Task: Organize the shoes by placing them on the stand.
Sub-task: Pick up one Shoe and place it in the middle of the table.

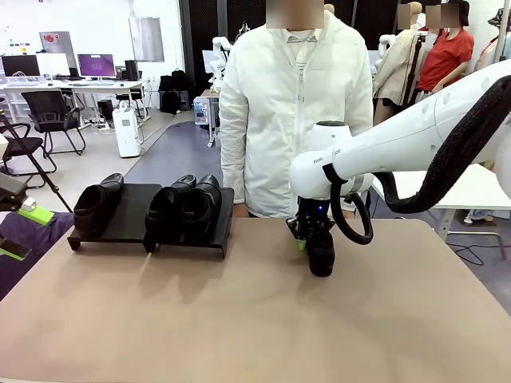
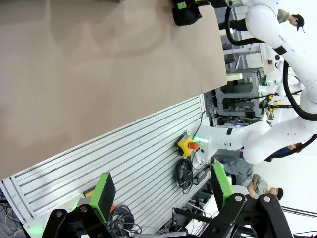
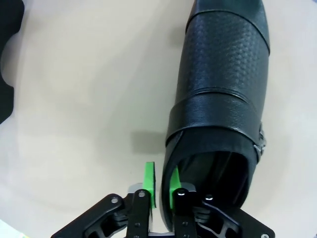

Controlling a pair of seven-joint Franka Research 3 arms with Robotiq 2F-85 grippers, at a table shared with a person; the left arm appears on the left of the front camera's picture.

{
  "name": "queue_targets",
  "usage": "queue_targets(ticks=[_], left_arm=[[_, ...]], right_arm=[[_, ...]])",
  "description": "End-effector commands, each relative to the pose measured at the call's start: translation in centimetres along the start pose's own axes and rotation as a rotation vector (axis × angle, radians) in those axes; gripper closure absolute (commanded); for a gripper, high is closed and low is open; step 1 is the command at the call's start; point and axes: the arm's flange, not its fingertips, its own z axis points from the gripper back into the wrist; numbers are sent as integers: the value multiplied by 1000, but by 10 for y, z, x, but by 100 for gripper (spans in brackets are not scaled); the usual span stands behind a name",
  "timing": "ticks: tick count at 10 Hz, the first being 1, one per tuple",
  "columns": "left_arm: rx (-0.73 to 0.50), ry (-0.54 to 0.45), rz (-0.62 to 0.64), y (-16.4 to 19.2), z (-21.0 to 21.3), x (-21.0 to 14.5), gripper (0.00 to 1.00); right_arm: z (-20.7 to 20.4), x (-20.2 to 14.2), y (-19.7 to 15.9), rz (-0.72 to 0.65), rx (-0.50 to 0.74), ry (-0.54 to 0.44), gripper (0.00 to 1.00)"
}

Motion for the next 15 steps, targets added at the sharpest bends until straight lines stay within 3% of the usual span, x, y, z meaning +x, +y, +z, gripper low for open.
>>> queue_targets(ticks=[1, 2, 4, 5, 6, 7, 10, 12, 13, 15], left_arm=[[-20, -10, 2, -1, 0, 1, 0], [-20, -10, 2, -1, 0, 1, 0], [-20, -10, 2, -1, 0, 1, 0], [-20, -10, 2, -1, 0, 1, 0], [-20, -10, 2, -1, 0, 1, 0], [-20, -10, 2, -1, 0, 1, 0], [-20, -10, 2, -1, 0, 1, 0], [-20, -10, 2, -1, 0, 1, 0], [-20, -10, 2, -1, 0, 1, 0], [-20, -10, 2, -1, 0, 1, 0]], right_arm=[[8, -4, 1, -41, -56, -29, 100], [19, -9, -5, -42, -61, -13, 100], [82, -37, -15, -117, -99, -12, 100], [119, -66, -11, -162, -97, -10, 100], [147, -105, -5, -115, -64, 78, 100], [163, -154, 3, -163, -10, 118, 100], [163, -254, 11, -191, 19, 28, 100], [163, -251, -2, -241, 25, 13, 100], [165, -256, 12, -187, 3, 78, 100], [165, -256, 12, -187, 3, 78, 100]])
